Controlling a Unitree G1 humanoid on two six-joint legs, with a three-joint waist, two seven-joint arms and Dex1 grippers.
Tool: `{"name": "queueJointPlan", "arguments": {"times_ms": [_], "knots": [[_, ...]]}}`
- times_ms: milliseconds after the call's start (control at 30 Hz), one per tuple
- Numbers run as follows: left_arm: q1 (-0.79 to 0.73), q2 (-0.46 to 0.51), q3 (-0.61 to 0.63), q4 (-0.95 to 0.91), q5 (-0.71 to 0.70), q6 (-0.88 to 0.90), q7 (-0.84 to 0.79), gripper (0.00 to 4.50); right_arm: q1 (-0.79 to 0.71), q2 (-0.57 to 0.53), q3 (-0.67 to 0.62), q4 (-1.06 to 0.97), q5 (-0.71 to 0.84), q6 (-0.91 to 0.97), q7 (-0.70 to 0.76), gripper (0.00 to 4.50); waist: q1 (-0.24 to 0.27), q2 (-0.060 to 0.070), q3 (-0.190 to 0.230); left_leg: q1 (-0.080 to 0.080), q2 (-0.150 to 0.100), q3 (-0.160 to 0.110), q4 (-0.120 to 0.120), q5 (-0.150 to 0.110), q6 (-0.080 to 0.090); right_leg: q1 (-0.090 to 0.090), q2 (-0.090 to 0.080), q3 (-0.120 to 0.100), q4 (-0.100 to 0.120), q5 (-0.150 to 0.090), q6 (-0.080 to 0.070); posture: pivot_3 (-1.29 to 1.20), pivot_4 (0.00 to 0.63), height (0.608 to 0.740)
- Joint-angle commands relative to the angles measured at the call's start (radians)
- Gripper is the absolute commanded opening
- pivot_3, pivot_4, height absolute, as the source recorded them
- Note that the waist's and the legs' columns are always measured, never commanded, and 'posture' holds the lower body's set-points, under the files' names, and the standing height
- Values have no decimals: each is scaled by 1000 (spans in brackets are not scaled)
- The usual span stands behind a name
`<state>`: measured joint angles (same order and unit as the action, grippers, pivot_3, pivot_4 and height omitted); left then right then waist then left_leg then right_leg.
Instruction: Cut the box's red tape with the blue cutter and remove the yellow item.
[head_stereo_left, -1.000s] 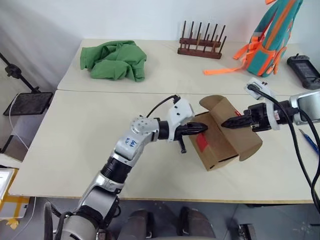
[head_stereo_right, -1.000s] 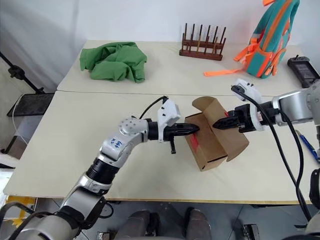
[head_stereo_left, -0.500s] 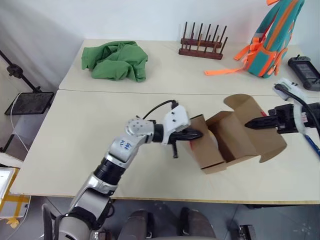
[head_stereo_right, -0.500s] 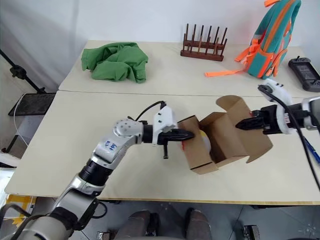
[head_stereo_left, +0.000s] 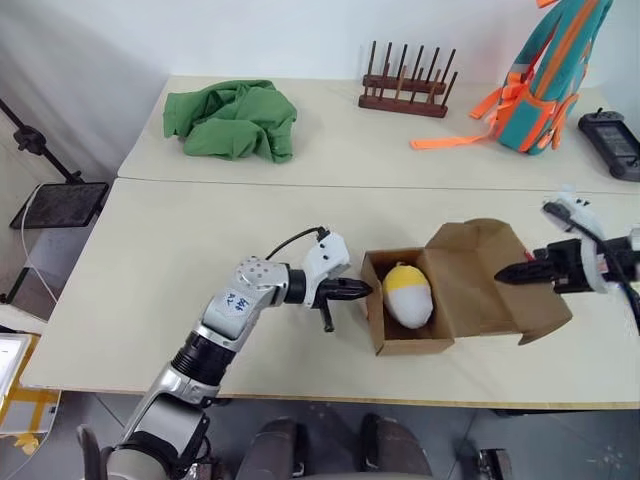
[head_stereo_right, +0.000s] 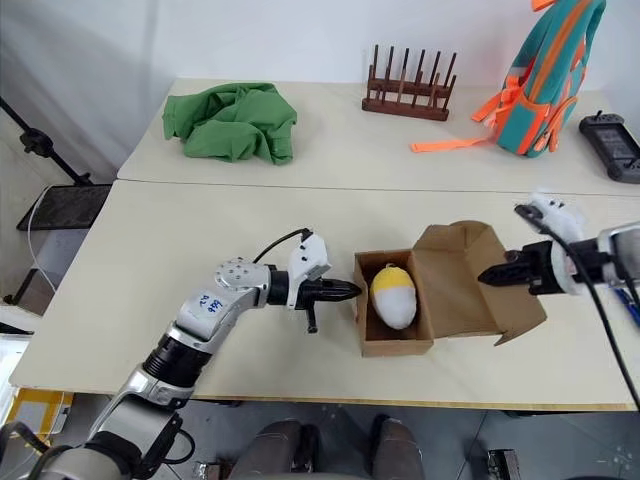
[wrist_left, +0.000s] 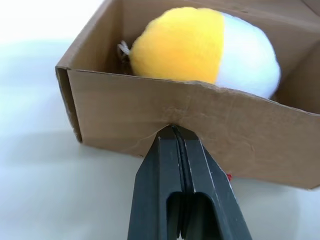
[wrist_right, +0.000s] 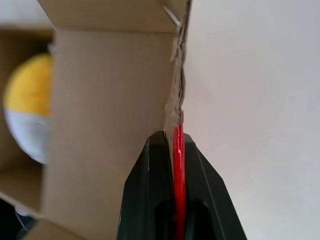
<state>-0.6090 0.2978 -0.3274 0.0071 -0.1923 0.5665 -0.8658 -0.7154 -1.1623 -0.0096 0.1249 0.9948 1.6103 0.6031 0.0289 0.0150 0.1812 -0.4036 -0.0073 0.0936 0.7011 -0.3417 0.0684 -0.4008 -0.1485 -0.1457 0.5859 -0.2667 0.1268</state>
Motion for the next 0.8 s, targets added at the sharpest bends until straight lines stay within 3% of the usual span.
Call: {"name": "queueJointPlan", "arguments": {"times_ms": [33,100,167,267,500,567,633,667,800], "knots": [[10,5,12,-46,-10,7,6,0,39,31,-96,-76,11,4,-11,31,1,0,0,0,0,0,0,0,0,0,0,0,0,0,0,0,150,740],[9,13,16,-46,-19,24,0,0,88,58,-157,-126,-23,-46,-36,446,2,0,0,0,0,0,0,1,0,0,0,0,1,0,0,0,150,740],[7,14,34,-39,-16,24,19,372,138,61,-209,-174,-17,-57,-15,896,3,0,0,0,0,0,1,1,0,0,0,0,1,0,0,0,150,740],[7,26,79,-33,-37,22,19,1190,217,68,-322,-235,-15,-100,4,1969,2,0,0,0,0,0,1,1,0,0,0,0,1,0,0,0,150,740],[60,149,217,-65,-128,86,-28,3343,718,76,-672,-417,-268,-814,492,4442,12,0,0,2,-1,2,-1,1,0,0,1,1,2,0,1,0,150,740],[82,183,249,-70,-151,89,-47,4001,827,70,-721,-403,-332,-943,605,4500,13,-1,0,6,-1,3,-1,1,0,3,1,3,2,0,2,0,150,740],[156,236,346,-19,-179,-9,-96,4474,828,61,-810,-279,-303,-894,598,4500,12,-3,2,10,-1,4,-2,1,0,7,2,6,1,0,3,0,150,740],[184,254,384,14,-187,-69,-120,4474,804,73,-835,-235,-296,-906,576,4500,6,-3,2,14,-1,5,-3,0,0,9,2,8,1,0,3,0,150,740],[318,348,528,77,-235,-184,-206,4474,886,106,-866,-304,-333,-1122,767,4500,-14,-3,2,17,2,8,-4,-2,-4,8,0,12,1,-1,0,0,150,740]]}}
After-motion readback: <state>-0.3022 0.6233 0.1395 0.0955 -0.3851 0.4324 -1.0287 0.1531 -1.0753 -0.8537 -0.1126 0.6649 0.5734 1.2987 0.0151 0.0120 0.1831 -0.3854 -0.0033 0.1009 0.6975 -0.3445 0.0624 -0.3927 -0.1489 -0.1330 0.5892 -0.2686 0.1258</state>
